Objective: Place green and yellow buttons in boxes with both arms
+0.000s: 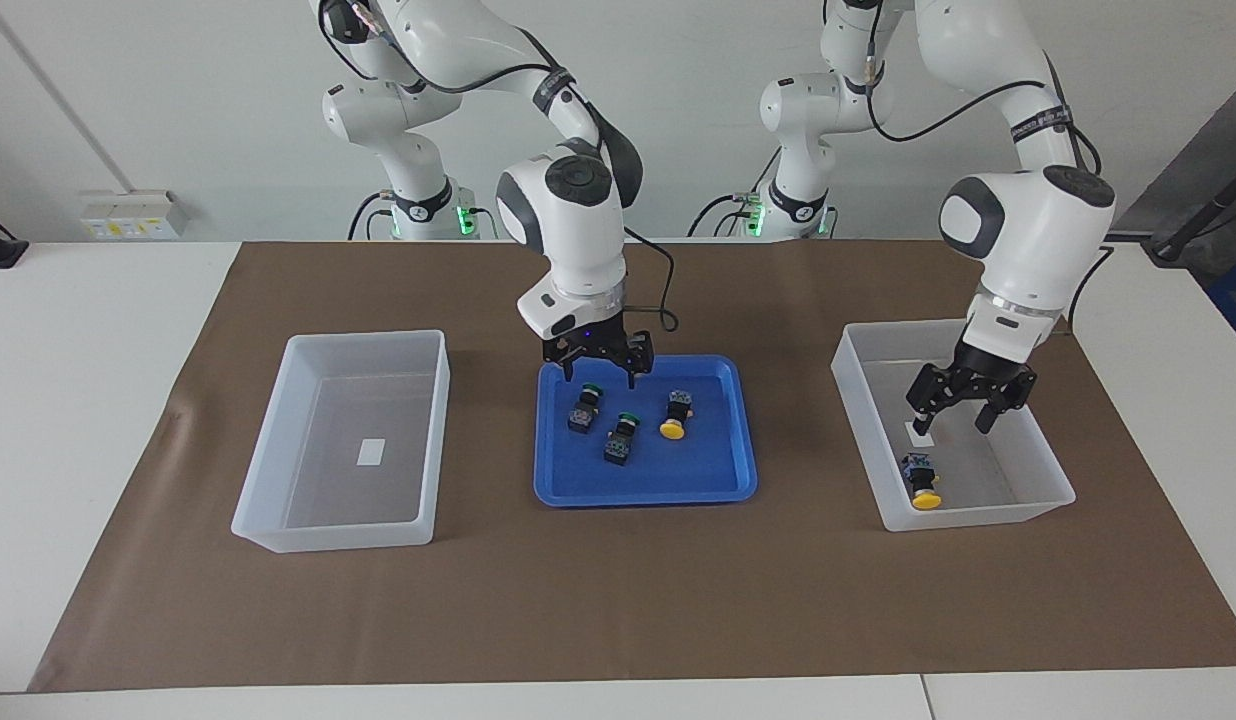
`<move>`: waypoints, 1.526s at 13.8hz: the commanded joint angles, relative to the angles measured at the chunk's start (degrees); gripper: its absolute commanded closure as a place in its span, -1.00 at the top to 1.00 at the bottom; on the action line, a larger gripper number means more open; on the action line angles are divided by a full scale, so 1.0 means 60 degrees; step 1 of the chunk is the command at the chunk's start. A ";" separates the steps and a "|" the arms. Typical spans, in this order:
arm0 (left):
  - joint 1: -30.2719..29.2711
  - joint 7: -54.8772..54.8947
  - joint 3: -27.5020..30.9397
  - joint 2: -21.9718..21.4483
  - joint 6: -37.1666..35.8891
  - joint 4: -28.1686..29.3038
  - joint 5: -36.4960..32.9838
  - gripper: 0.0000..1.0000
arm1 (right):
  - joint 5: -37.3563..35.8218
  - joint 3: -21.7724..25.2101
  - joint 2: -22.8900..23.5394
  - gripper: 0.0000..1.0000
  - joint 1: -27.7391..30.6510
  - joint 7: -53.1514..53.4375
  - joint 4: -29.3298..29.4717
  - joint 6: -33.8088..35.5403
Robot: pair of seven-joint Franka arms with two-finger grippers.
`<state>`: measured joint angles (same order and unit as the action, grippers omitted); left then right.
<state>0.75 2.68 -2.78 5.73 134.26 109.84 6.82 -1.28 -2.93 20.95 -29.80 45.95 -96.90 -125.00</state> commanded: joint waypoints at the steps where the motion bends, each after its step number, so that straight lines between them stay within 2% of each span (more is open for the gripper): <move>1: 0.0708 0.0007 0.0067 -0.0472 -0.0374 0.0267 0.0079 1.00 | -0.0239 0.0034 0.1002 1.00 -0.0189 0.0354 0.0619 -0.0537; 3: 0.1249 0.0021 0.0053 -0.0487 -0.0374 0.0281 0.0079 1.00 | -0.0416 0.0019 0.1137 1.00 -0.0189 0.0413 0.0637 -0.0626; 4: 0.1542 0.0021 0.0067 -0.0487 -0.0331 0.0340 0.0079 1.00 | -0.0416 0.0019 0.1239 0.90 -0.0218 0.0471 0.0564 -0.0873; 5: 0.1661 0.0021 0.0053 -0.0530 -0.0316 0.0384 0.0079 1.00 | -0.0430 0.0034 0.1371 0.89 -0.0262 0.0515 0.0564 -0.1078; 8: 0.1779 0.0138 0.0052 -0.0531 -0.0272 0.0384 0.0079 1.00 | -0.0518 0.0034 0.1650 0.89 -0.0277 0.0603 0.0564 -0.1577; 16: 0.1823 0.0182 0.0023 -0.0414 -0.0286 0.0340 0.0108 1.00 | -0.0767 0.0049 0.1709 0.87 -0.0292 0.0867 0.0139 -0.1930; 18: 0.1970 0.0241 0.0023 -0.0370 -0.0286 0.0282 0.0108 1.00 | -0.0767 0.0049 0.1724 0.55 -0.0263 0.0867 0.0052 -0.1959; 21: 0.2014 0.0328 0.0023 -0.0355 -0.0257 0.0281 0.0137 1.00 | -0.0767 0.0049 0.1709 0.32 -0.0262 0.0867 -0.0241 -0.2164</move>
<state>11.92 3.13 -3.37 3.70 132.33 111.24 6.82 -4.16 -2.74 31.38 -31.23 48.98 -96.57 -136.05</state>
